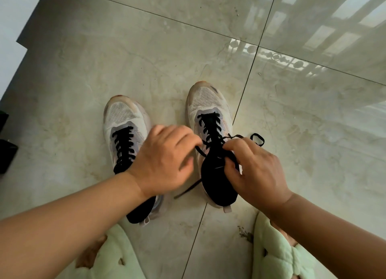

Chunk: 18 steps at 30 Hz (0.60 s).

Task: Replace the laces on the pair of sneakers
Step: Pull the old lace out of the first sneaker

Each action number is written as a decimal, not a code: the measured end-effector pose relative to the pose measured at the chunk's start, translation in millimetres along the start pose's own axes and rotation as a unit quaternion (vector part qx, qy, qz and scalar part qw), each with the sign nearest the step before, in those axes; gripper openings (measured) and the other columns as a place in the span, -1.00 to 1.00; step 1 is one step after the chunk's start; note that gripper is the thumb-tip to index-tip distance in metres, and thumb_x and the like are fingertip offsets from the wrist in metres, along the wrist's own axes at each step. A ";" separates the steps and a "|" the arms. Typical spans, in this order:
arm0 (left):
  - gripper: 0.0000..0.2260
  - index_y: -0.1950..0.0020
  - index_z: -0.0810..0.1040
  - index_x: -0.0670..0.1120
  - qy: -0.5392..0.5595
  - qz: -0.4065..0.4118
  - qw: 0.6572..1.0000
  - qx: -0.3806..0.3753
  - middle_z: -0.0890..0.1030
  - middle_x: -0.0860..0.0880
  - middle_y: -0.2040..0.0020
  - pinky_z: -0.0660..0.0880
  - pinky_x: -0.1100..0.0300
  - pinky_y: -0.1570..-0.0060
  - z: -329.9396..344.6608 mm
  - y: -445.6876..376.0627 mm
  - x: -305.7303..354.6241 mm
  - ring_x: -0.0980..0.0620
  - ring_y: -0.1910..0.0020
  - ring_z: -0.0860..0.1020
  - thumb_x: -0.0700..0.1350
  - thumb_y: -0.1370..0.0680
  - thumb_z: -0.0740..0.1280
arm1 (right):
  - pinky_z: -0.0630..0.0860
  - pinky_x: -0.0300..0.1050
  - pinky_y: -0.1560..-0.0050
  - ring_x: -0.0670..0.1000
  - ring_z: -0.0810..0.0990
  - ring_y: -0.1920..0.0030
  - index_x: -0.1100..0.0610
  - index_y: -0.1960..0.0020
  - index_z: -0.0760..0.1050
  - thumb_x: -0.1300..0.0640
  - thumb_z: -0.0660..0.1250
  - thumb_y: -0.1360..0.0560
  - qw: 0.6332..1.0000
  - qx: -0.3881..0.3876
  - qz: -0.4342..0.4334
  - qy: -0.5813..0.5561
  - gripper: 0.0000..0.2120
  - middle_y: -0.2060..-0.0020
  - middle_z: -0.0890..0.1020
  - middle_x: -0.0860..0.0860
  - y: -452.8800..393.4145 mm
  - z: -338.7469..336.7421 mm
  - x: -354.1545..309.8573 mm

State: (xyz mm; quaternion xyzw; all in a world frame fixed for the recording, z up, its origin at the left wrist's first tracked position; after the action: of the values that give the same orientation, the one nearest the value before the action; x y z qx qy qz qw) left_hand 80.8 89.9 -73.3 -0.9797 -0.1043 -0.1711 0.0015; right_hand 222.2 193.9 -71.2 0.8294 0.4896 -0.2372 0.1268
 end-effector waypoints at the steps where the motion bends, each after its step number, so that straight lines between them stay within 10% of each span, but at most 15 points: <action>1: -0.76 -0.04 0.59 -0.08 0.015 0.021 1.000 0.002 0.58 0.01 0.05 0.32 0.09 0.09 0.8 1.2 5.7 -0.02 0.11 0.52 -0.10 -0.41 0.27 | 0.42 -0.14 0.51 0.07 0.47 0.44 0.23 0.05 0.57 0.27 0.31 -0.40 1.000 0.003 -0.022 -0.001 -0.85 0.33 0.53 0.08 -0.2 0.0 -3.1; 18: -0.84 0.24 0.60 -0.10 0.130 -0.025 0.991 -0.020 0.56 0.03 0.24 0.22 0.16 0.10 7.2 -9.2 6.6 0.00 0.22 0.53 -0.03 -0.44 0.34 | 0.43 -0.12 0.35 0.02 0.46 0.32 0.12 0.04 0.67 0.17 0.36 -0.46 0.993 0.024 -0.028 -0.111 -0.86 0.30 0.44 0.06 -9.3 11.4 7.4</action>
State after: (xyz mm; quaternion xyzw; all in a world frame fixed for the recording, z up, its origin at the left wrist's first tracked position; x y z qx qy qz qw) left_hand 87.3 100.5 -78.2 -0.9461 -0.1242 -0.2990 -0.0092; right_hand 214.1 199.0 -84.5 0.7868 0.4895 -0.3431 0.1537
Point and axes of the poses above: each hand's wrist, its own y-axis away from the middle knuckle, its own z-axis out of the palm, x = y × z, the point moved 3 cm from there along -y, towards the middle knuckle
